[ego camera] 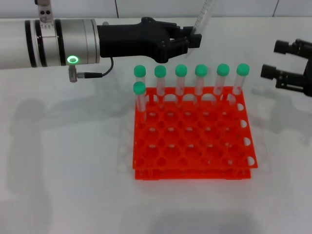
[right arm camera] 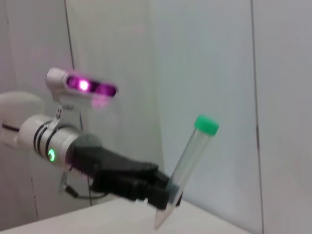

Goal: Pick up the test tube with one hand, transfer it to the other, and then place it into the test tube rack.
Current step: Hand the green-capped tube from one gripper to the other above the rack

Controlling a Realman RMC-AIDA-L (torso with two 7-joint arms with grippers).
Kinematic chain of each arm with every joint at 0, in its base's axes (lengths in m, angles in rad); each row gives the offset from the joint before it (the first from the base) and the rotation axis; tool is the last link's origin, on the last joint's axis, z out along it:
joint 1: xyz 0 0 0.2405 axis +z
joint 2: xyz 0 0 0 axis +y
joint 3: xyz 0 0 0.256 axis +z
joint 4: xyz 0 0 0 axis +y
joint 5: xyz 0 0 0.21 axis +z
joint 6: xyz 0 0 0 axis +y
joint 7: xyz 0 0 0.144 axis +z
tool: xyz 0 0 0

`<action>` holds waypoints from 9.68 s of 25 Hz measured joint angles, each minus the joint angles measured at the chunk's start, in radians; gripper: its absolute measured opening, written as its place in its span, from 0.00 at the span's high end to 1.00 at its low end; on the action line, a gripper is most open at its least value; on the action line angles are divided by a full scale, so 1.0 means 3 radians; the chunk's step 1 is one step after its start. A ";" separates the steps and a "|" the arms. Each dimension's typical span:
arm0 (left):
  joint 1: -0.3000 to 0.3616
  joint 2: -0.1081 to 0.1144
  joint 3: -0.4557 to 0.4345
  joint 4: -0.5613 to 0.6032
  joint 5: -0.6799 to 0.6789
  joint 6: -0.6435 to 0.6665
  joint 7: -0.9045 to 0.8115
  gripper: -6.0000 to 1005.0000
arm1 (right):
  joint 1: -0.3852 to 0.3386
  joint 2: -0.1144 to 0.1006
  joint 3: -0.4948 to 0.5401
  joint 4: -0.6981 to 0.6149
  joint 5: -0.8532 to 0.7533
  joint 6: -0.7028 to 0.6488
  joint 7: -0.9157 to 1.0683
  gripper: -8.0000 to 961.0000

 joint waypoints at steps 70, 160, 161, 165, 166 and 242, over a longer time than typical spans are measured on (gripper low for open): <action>0.0116 -0.0018 0.0304 -0.0115 -0.0067 0.0087 0.0206 0.75 | 0.0389 0.0042 -0.0446 0.0096 0.0619 0.0188 0.0243 0.22; 0.0090 -0.0007 0.0345 -0.0094 -0.0040 0.0107 0.0170 0.72 | 0.0510 0.0042 -0.0531 0.0307 0.0621 0.0222 0.0221 0.22; 0.0090 -0.0007 0.0344 -0.0095 -0.0040 0.0107 0.0170 0.72 | 0.0512 0.0042 -0.0531 0.0309 0.0621 0.0222 0.0221 0.22; 0.0090 -0.0008 0.0344 -0.0096 -0.0042 0.0107 0.0170 0.72 | 0.0522 0.0038 -0.0528 0.0334 0.0621 0.0226 0.0220 0.22; 0.0091 -0.0007 0.0345 -0.0096 -0.0043 0.0107 0.0170 0.72 | 0.0525 0.0037 -0.0525 0.0341 0.0621 0.0227 0.0219 0.22; 0.0101 -0.0006 0.0345 -0.0070 -0.0065 0.0106 0.0185 0.70 | 0.0526 0.0032 -0.0501 0.0394 0.0664 0.0227 0.0216 0.66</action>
